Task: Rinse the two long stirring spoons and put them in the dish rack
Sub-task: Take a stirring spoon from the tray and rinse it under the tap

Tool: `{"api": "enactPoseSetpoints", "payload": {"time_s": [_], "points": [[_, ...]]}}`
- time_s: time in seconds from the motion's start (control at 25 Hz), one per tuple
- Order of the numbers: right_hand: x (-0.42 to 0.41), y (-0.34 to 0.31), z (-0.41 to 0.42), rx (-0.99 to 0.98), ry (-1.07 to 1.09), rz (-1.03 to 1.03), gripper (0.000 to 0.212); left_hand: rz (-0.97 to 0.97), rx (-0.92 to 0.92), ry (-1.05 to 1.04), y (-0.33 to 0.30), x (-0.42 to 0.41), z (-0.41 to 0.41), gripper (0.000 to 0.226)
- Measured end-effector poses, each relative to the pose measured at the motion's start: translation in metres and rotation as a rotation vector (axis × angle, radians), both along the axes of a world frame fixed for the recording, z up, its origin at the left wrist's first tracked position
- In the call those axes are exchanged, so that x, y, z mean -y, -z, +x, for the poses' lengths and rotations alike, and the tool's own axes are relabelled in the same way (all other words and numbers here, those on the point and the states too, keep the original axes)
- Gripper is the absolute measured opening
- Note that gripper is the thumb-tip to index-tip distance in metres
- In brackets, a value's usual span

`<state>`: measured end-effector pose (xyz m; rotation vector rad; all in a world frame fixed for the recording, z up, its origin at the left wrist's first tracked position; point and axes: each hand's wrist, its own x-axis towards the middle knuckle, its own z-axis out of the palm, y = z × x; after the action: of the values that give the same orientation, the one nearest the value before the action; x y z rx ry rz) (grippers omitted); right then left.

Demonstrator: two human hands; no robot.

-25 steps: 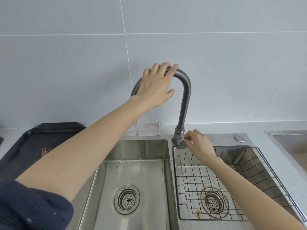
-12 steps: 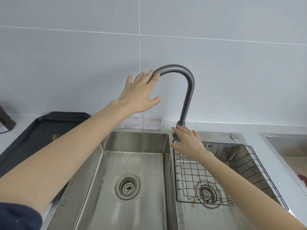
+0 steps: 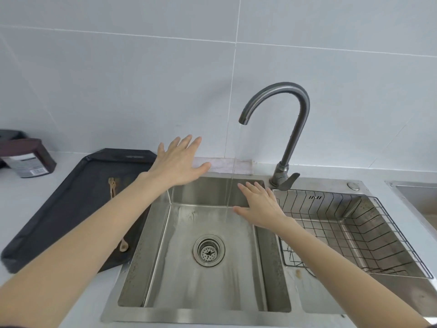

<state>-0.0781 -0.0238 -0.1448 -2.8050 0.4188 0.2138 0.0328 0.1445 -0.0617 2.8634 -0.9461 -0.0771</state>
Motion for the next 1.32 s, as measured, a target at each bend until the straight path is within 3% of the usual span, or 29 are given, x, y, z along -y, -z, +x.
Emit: {"api": "enactPoseSetpoints", "payload": {"time_s": [0.48,0.96,1.32], "points": [[-0.106,0.025,0.049,0.033,-0.053,0.084,0.051,-0.028,-0.175,-0.142,0.069,-0.12,0.032,0.065],[-0.201,0.058,0.114,-0.071,-0.067,0.331,0.028,-0.014,-0.383,-0.429,0.145,-0.171,0.073,0.029],[-0.248,0.079,0.145,-0.232,-0.129,0.184,0.025,-0.032,-0.449,-0.578,0.177,-0.179,0.072,0.028]]}}
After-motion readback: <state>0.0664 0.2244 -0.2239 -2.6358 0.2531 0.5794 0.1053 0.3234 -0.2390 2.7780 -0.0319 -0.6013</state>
